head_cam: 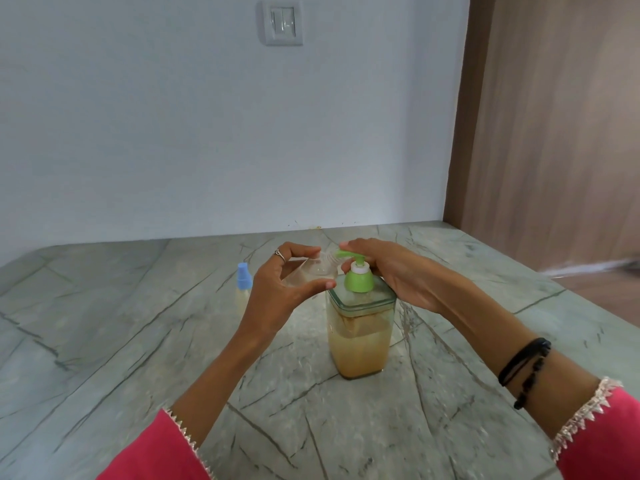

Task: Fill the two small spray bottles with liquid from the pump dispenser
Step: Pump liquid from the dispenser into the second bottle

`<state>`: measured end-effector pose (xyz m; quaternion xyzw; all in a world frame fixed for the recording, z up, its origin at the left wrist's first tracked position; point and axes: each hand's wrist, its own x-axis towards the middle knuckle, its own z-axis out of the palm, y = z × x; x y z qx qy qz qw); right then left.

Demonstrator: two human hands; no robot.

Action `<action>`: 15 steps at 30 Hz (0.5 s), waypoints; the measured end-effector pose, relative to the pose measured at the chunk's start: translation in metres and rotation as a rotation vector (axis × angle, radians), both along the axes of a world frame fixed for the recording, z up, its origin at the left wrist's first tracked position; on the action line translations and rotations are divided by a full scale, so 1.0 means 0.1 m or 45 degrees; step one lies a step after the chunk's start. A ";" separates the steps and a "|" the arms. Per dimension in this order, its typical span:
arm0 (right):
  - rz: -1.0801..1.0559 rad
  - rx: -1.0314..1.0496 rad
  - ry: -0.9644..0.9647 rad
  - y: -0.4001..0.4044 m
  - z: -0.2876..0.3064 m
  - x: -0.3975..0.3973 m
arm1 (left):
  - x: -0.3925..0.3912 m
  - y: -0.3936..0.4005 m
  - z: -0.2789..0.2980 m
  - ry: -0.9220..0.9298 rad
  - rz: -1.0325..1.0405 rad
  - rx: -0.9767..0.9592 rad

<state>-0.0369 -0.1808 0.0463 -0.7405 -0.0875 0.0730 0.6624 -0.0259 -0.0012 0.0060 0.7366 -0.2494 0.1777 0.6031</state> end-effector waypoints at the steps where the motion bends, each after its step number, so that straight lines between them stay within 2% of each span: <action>1: 0.023 -0.007 0.004 0.00 0.00 -0.01 | 0.00 0.00 0.00 -0.001 0.003 0.001; 12: -0.022 -0.041 0.048 0.06 0.04 -0.08 | -0.03 -0.01 0.01 0.006 0.004 -0.036; 15: 0.034 0.030 0.081 0.03 0.06 -0.07 | -0.03 -0.01 0.01 0.014 -0.005 -0.033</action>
